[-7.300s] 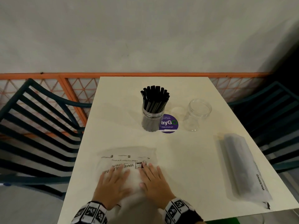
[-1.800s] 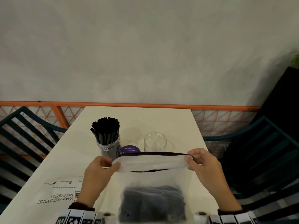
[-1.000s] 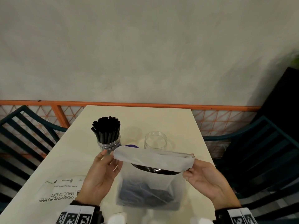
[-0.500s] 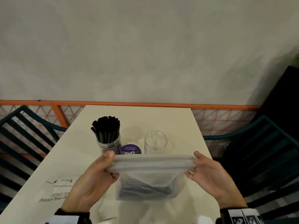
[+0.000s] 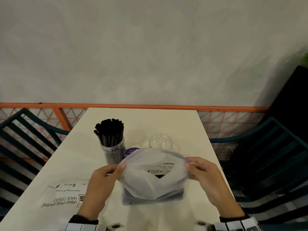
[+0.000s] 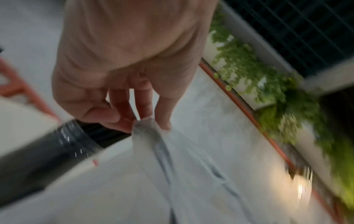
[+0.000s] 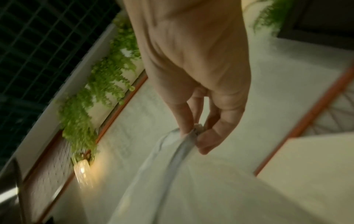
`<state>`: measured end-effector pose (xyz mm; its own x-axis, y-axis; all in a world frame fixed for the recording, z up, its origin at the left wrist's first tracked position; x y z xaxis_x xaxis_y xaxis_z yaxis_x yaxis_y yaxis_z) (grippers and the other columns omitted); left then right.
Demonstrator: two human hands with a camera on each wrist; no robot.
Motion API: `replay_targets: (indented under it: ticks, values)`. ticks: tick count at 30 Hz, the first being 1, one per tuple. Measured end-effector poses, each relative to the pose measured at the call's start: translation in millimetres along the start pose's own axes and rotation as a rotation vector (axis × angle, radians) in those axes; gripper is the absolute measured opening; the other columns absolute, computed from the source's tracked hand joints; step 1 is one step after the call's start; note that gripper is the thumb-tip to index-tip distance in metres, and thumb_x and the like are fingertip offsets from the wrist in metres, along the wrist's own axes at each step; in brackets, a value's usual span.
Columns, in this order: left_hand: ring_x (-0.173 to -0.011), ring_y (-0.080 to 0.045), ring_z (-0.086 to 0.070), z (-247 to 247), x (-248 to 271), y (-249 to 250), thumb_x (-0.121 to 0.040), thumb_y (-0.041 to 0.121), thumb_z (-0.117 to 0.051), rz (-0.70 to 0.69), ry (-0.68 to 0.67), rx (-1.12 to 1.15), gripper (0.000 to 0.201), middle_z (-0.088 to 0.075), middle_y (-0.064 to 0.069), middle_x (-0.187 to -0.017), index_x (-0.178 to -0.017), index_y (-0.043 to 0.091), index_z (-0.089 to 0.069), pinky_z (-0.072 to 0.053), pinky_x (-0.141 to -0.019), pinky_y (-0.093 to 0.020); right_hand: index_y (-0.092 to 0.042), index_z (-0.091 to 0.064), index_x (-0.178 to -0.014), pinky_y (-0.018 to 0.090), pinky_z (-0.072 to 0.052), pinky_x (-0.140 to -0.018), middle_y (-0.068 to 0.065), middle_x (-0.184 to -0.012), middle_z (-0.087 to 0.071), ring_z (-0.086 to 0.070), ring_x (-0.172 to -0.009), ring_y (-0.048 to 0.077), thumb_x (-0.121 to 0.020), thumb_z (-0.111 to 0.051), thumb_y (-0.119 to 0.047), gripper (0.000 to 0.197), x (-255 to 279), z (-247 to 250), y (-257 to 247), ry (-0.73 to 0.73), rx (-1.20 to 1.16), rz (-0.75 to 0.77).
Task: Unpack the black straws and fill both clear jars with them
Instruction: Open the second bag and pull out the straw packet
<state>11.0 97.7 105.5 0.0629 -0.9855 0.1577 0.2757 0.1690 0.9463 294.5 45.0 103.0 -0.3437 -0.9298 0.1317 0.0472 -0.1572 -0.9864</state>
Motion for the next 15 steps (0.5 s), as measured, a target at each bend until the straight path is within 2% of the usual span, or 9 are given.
replay_targets:
  ticks: [4, 7, 8, 9, 10, 12, 13, 14, 15]
  values:
    - [-0.087, -0.021, -0.056, -29, 3, -15, -0.087, 0.032, -0.054, 0.291, -0.24, 0.4, 0.031, -0.068, -0.008, -0.094, -0.097, 0.006, -0.069, -0.04, -0.079, -0.033, -0.008, -0.059, -0.108, 0.032, -0.051, -0.073, 0.018, -0.085, -0.066, -0.061, -0.082, 0.025, -0.085, -0.06, -0.005, 0.023, 1, -24, 17, -0.152, -0.293, -0.227]
    - [-0.103, -0.028, -0.055, -33, 5, -23, -0.088, 0.034, -0.049, 0.481, -0.299, 0.654, 0.038, -0.066, -0.012, -0.105, -0.107, 0.005, -0.065, -0.043, -0.092, -0.042, -0.007, -0.054, -0.107, 0.036, -0.056, -0.068, 0.014, -0.091, -0.068, -0.066, -0.076, 0.025, -0.078, -0.063, -0.001, 0.03, -1, -24, 25, -0.209, -0.669, -0.409]
    - [-0.101, -0.026, -0.057, -33, 5, -24, -0.088, 0.032, -0.049, 0.535, -0.306, 0.73, 0.035, -0.068, -0.01, -0.1, -0.105, 0.006, -0.065, -0.047, -0.087, -0.042, -0.008, -0.055, -0.104, 0.039, -0.058, -0.068, 0.015, -0.093, -0.07, -0.069, -0.075, 0.026, -0.068, -0.071, -0.001, 0.04, -2, -21, 26, -0.214, -0.777, -0.446]
    - [-0.093, -0.023, -0.059, -33, 7, -22, -0.087, 0.031, -0.05, 0.578, -0.319, 0.791, 0.03, -0.071, -0.007, -0.09, -0.099, 0.009, -0.066, -0.052, -0.076, -0.038, -0.005, -0.055, -0.105, 0.044, -0.059, -0.069, 0.018, -0.097, -0.07, -0.07, -0.078, 0.029, -0.058, -0.078, 0.0, 0.053, -3, -18, 27, -0.218, -0.843, -0.458]
    - [-0.083, -0.02, -0.059, -33, 10, -19, -0.083, 0.031, -0.052, 0.615, -0.345, 0.83, 0.025, -0.07, -0.004, -0.08, -0.09, 0.011, -0.067, -0.052, -0.065, -0.032, 0.002, -0.055, -0.111, 0.048, -0.058, -0.072, 0.021, -0.102, -0.069, -0.07, -0.083, 0.032, -0.049, -0.081, 0.001, 0.067, -4, -14, 27, -0.21, -0.875, -0.461]
    - [-0.066, -0.015, -0.052, -35, 17, -12, -0.073, 0.031, -0.056, 0.657, -0.402, 0.85, 0.021, -0.063, -0.002, -0.065, -0.072, 0.013, -0.065, -0.044, -0.057, -0.027, 0.014, -0.051, -0.116, 0.051, -0.055, -0.075, 0.025, -0.106, -0.065, -0.068, -0.088, 0.036, -0.029, -0.087, 0.006, 0.095, -9, -7, 30, -0.181, -0.897, -0.452]
    - [-0.061, -0.014, -0.049, -34, 19, -8, -0.072, 0.032, -0.057, 0.64, -0.407, 0.823, 0.021, -0.06, -0.001, -0.061, -0.066, 0.013, -0.064, -0.04, -0.058, -0.026, 0.016, -0.055, -0.11, 0.051, -0.056, -0.074, 0.026, -0.104, -0.065, -0.067, -0.087, 0.037, -0.02, -0.089, 0.007, 0.096, -9, -6, 28, -0.18, -0.917, -0.452]
    - [-0.059, -0.013, -0.048, -32, 20, -4, -0.073, 0.032, -0.057, 0.595, -0.405, 0.785, 0.023, -0.059, 0.0, -0.059, -0.062, 0.014, -0.066, -0.038, -0.06, -0.026, 0.014, -0.063, -0.097, 0.049, -0.058, -0.07, 0.026, -0.097, -0.066, -0.068, -0.082, 0.036, -0.022, -0.09, 0.004, 0.08, -7, -7, 24, -0.201, -0.932, -0.445]
    - [-0.059, -0.012, -0.049, -30, 21, 0, -0.076, 0.031, -0.057, 0.536, -0.403, 0.744, 0.026, -0.061, 0.001, -0.059, -0.059, 0.015, -0.068, -0.037, -0.063, -0.027, 0.007, -0.069, -0.08, 0.045, -0.06, -0.065, 0.023, -0.084, -0.068, -0.07, -0.074, 0.033, -0.037, -0.088, -0.001, 0.048, -4, -7, 19, -0.227, -0.925, -0.425]
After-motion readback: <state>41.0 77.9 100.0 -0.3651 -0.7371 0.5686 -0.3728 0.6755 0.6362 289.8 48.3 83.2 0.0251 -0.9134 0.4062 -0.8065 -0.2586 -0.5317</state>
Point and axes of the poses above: each hand's wrist, its own x-axis away from the middle knuckle, its own z-axis out of the back of the hand, y = z × x, the point moved 7 cm from there along -x, towards the middle knuckle
